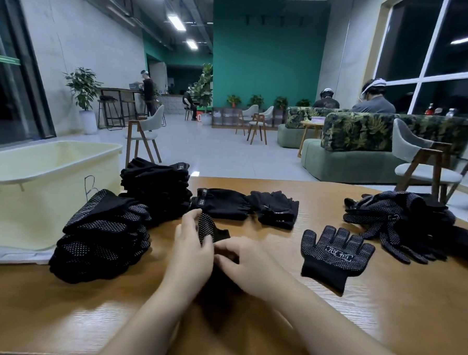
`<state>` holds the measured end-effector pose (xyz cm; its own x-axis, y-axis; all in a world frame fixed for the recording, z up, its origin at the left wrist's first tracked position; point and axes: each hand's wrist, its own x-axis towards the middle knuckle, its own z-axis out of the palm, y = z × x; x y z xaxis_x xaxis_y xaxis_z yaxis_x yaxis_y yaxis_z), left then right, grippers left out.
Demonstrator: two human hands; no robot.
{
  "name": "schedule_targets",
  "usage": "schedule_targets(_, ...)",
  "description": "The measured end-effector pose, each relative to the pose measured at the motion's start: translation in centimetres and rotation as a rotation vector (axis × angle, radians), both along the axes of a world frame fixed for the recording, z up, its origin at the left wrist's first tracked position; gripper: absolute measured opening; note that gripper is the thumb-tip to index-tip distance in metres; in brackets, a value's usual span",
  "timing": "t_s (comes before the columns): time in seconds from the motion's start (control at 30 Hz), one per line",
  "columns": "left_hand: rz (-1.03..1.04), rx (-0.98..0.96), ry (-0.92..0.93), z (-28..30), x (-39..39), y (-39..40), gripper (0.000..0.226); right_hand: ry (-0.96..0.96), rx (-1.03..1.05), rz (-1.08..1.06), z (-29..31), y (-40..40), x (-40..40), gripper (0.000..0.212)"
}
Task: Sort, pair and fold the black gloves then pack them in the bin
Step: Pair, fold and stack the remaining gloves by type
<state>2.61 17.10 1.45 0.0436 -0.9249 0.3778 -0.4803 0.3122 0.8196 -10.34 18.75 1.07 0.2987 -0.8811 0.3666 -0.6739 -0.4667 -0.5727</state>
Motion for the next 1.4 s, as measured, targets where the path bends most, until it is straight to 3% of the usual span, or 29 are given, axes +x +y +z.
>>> schedule_targets(0.3,0.238,-0.047,-0.422,0.5,5.5,-3.7,0.068,0.09,-0.02,-0.056,-1.4,-0.9,0.1,0.026)
schedule_targets(0.5,0.195,-0.001,-0.688,-0.9,5.8,-4.1,0.042,0.08,0.038,-0.107,-2.5,-0.9,-0.5,0.021)
schedule_targets(0.7,-0.023,0.318,-1.001,-1.1,5.0,-3.5,0.082,0.117,-0.007,-0.129,-2.5,-0.8,-0.6,0.022)
schedule_targets(1.1,0.076,0.207,-0.939,-1.5,4.2,-4.4,0.051,0.135,0.021,-0.137,-2.0,-0.4,-0.5,0.023)
schedule_targets(1.2,0.052,0.188,-0.879,-1.3,3.7,-4.6,0.051,0.138,0.015,-0.142,-2.0,-0.3,-0.5,0.023)
schedule_targets(1.4,0.041,0.241,-0.947,-1.5,3.3,-4.5,0.066,0.136,0.005,-0.152,-2.0,-0.3,-0.6,0.024)
